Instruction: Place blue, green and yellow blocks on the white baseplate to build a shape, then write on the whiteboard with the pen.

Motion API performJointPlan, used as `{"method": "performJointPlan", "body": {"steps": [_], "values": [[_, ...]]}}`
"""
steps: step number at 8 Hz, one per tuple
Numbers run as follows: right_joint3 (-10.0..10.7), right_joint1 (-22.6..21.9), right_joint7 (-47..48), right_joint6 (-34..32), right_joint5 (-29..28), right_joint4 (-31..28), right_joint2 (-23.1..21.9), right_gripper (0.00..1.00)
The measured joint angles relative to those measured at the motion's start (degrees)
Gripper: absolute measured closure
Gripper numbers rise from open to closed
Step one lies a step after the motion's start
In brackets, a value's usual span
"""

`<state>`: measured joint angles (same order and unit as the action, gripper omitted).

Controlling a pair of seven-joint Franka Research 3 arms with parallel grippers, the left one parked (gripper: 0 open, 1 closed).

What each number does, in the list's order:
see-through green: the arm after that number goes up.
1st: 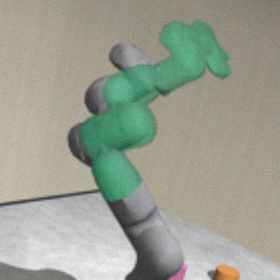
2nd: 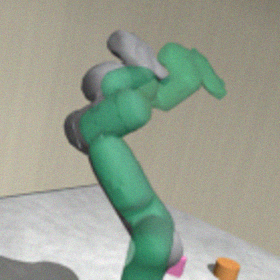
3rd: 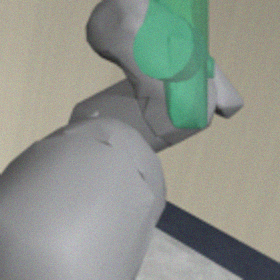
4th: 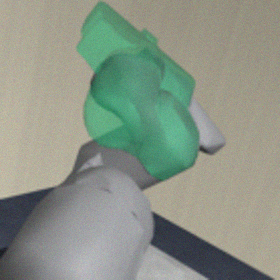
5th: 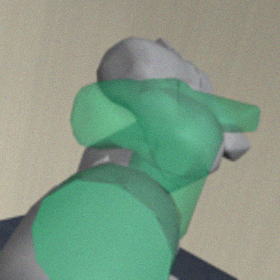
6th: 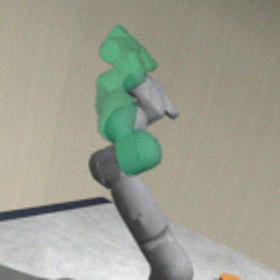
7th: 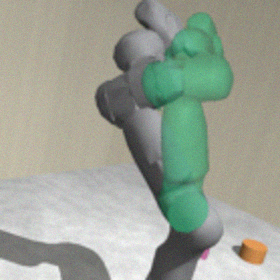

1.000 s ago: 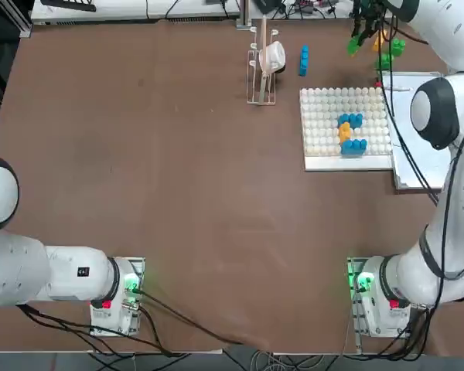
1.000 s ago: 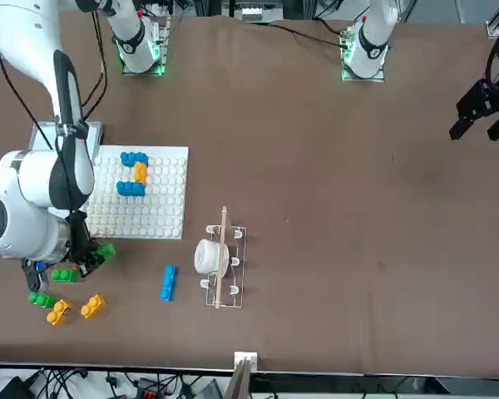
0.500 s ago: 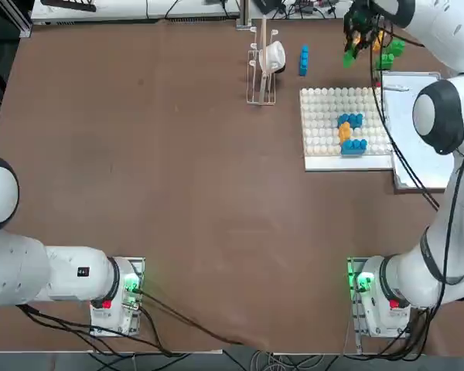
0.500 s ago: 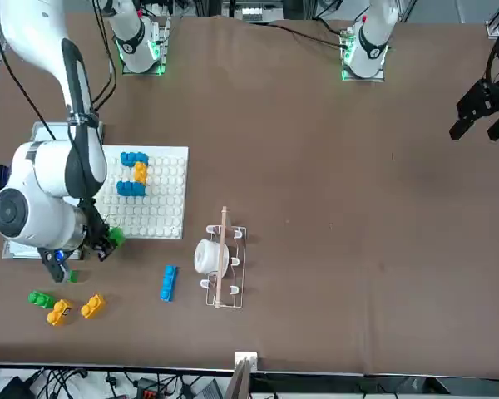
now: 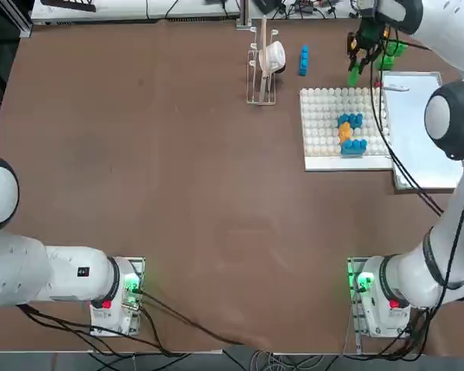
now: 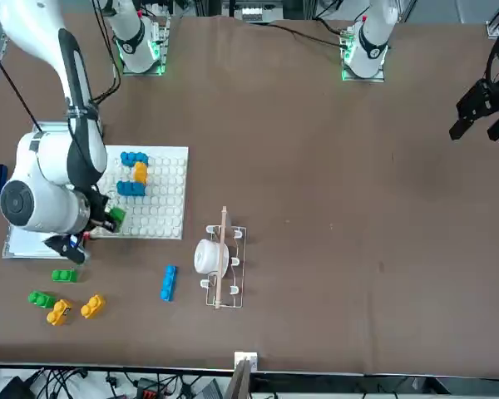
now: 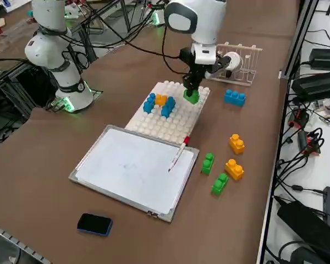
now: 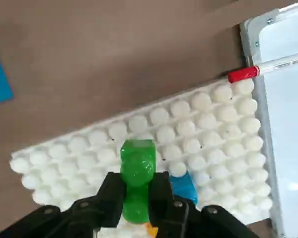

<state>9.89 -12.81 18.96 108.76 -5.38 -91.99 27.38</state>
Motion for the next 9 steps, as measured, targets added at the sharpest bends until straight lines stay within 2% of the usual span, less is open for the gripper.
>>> {"method": "performJointPlan", "body": {"steps": [2, 3, 7, 9], "values": [[0.1, 0.0, -6.2, 6.3, 0.0, -9.6, -4.4, 0.71], [0.1, 0.2, -9.2, 7.7, 0.0, -12.3, -5.2, 0.71], [0.2, 2.0, -13.6, 15.9, 0.0, -19.8, -5.6, 0.71], [0.1, 2.0, -13.8, 18.2, 0.0, -21.4, -5.8, 0.71]]}}
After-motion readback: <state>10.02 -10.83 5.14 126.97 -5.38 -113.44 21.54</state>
